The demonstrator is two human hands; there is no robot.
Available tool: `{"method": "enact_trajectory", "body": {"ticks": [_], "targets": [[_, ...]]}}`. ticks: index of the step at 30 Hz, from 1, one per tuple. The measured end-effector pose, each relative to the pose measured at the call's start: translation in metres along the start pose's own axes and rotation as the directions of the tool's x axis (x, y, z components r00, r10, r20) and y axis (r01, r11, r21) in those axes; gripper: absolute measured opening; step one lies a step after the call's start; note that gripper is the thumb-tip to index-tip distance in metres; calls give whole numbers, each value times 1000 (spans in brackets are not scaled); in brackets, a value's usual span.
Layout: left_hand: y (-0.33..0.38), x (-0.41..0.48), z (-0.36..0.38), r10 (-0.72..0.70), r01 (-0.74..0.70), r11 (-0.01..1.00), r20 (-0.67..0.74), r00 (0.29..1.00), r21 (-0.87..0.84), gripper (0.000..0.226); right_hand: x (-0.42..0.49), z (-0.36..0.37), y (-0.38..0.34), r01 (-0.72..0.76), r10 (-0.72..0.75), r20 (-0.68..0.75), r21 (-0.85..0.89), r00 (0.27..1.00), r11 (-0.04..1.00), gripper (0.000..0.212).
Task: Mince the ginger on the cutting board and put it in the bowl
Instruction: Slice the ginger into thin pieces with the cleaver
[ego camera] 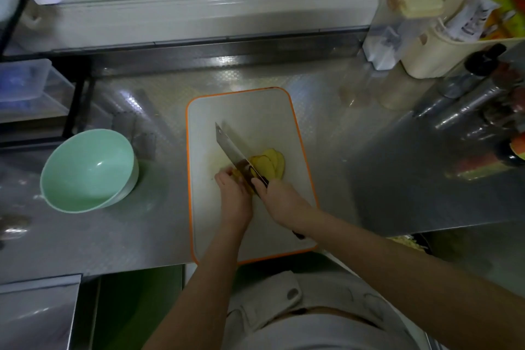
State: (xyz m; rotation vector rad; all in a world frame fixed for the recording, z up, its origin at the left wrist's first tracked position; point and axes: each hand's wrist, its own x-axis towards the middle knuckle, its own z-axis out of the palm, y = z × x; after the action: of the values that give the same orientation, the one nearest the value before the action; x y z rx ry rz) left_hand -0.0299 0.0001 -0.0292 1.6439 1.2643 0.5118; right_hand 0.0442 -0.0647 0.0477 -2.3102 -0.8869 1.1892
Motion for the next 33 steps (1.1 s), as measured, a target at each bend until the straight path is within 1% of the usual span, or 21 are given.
{"method": "enact_trajectory", "body": {"ticks": [3, 10, 13, 15, 19, 23, 29, 32, 33], "targets": [[-1, 1, -3, -6, 6, 1000, 11, 1000, -2, 27, 3, -4, -5, 22, -22, 41, 8, 999, 1000, 49], [-5, 6, 2, -22, 23, 998, 14, 1000, -51, 25, -25, -7, 21, -39, 35, 81, 51, 996, 998, 47], [-9, 7, 4, -46, 47, 998, 30, 998, -37, 21, -25, -5, 20, -38, 36, 71, 26, 997, 999, 48], [-8, 5, 3, -48, 49, 999, 47, 998, -16, 24, -15, 0, 16, -37, 35, 54, 26, 998, 999, 48], [-5, 4, 0, -10, 10, 999, 26, 1000, 37, 30, 4, 16, 19, -33, 29, 55, 59, 998, 998, 47], [-4, 5, -4, -1, 0, 999, 21, 1000, 37, 32, -3, 18, 29, -3, -1, 40, 110, 999, 994, 44], [-6, 6, -4, 12, -13, 1000, 18, 1000, 24, 32, -10, 18, 40, 3, -4, 25, 45, 1000, 999, 45], [-6, 3, -6, 16, -17, 1000, 20, 1000, 25, 31, -11, 15, 37, 24, -24, 68, 11, 997, 1000, 39], [-7, 3, -7, 17, -17, 1000, 19, 1000, 21, 31, -11, 12, 36, 19, -21, 75, 28, 997, 999, 39]]}}
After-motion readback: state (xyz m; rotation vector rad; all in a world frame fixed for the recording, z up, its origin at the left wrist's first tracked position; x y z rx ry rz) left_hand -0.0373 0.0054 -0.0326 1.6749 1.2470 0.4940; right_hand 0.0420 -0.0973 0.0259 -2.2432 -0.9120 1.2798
